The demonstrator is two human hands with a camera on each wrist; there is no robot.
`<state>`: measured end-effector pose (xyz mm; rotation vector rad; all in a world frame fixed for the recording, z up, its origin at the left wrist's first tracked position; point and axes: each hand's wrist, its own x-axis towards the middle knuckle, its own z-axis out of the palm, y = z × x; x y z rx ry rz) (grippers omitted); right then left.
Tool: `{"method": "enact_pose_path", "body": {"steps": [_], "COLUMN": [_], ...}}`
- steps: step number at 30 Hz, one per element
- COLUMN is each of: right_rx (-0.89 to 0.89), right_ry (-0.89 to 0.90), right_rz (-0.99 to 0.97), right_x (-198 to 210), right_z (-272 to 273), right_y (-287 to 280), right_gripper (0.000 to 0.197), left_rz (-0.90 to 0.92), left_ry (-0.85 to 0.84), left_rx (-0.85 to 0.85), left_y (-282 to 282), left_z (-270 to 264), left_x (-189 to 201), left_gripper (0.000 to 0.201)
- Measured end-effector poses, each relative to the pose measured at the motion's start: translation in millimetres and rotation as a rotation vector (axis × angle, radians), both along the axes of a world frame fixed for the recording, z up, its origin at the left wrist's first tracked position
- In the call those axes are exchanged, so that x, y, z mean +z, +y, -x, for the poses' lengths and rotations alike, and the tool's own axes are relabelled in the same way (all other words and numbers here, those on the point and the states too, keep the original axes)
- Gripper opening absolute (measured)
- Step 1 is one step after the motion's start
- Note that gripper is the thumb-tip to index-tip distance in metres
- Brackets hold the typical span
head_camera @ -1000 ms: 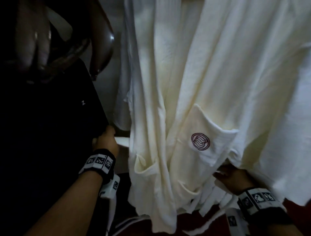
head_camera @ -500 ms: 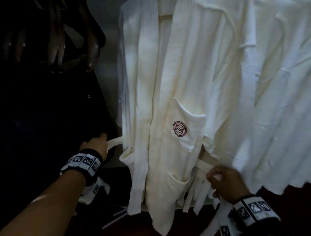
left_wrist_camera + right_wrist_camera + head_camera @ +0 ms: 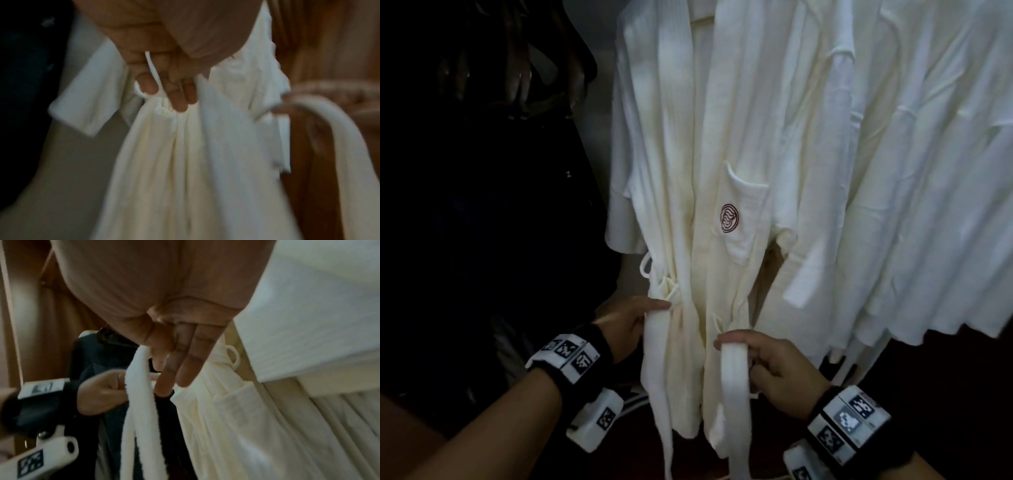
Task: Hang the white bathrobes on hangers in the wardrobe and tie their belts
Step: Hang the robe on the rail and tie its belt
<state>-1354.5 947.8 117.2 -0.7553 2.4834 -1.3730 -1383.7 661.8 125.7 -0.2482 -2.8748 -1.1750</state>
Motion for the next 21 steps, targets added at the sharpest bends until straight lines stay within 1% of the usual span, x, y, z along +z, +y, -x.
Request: {"method": "enact_pose_path", "body": {"steps": [1, 2, 3, 4, 6, 7, 9, 11, 13, 15, 16, 18, 19, 21], "right_rx": [0.014, 0.028, 0.042, 0.045, 0.051, 0.061, 0.106, 0.162, 0.188, 0.179, 0.161, 0.113, 0.095, 0.068], "right_ry": [0.085, 0.167, 0.225, 0.242, 0.276, 0.308, 0.339, 0.381, 0.394, 0.43, 0.435, 0.428, 0.429, 0.434], "right_rz": [-0.055, -0.11, -0.14, -0.162, -0.205, -0.231, -0.287, -0.374, -0.436, -0.485, -0.498, -0.464, -0.434, -0.43], "right_x": [0.1, 0.8, 0.8, 3.5, 9.5, 12.7, 17.6, 18.7, 15.5, 12.4, 12.2, 14.9, 16.5, 19.6], "right_z": [0.0, 0.3, 1.6, 1.3, 2.3, 2.8, 2.8, 3.3, 4.0, 4.3, 4.6, 4.6, 4.6, 5.1], "right_y": [-4.0, -8.5, -13.0, -18.2, -28.4, -34.5, -47.8, -65.2, -83.6, -101.0, -108.3, -118.8, -122.2, -127.8], "right_gripper": [0.054, 0.049, 0.045, 0.041, 0.034, 0.033, 0.037, 0.042, 0.042, 0.041, 0.041, 0.034, 0.032, 0.034], "left_rz": [-0.13, -0.178, -0.12, 0.007, 0.34, 0.388, 0.358, 0.258, 0.134, 0.072, 0.043, -0.028, -0.06, -0.064], "left_ry": [-0.067, -0.135, -0.124, -0.118, -0.066, -0.06, -0.159, -0.261, -0.343, -0.4, -0.408, -0.392, -0.352, -0.272], "left_rx": [-0.019, -0.058, -0.091, -0.159, -0.183, -0.208, -0.211, -0.2, -0.202, -0.197, -0.192, -0.189, -0.2, -0.221], "left_y": [7.4, 12.0, 11.3, 7.6, -5.7, -11.0, -14.2, -11.2, -7.8, -7.6, -9.2, -14.9, -18.6, -26.6], "left_z": [-1.4, 0.7, 3.2, 4.1, 5.8, 7.7, 8.5, 14.4, 18.0, 19.7, 20.6, 20.5, 19.8, 18.3], "left_x": [3.9, 3.5, 2.8, 3.3, 2.8, 3.2, 5.1, 3.3, 0.1, -2.8, -7.4, -18.0, -22.3, -32.6], "left_gripper": [0.024, 0.026, 0.029, 0.032, 0.036, 0.035, 0.026, 0.018, 0.02, 0.024, 0.028, 0.038, 0.046, 0.055]}}
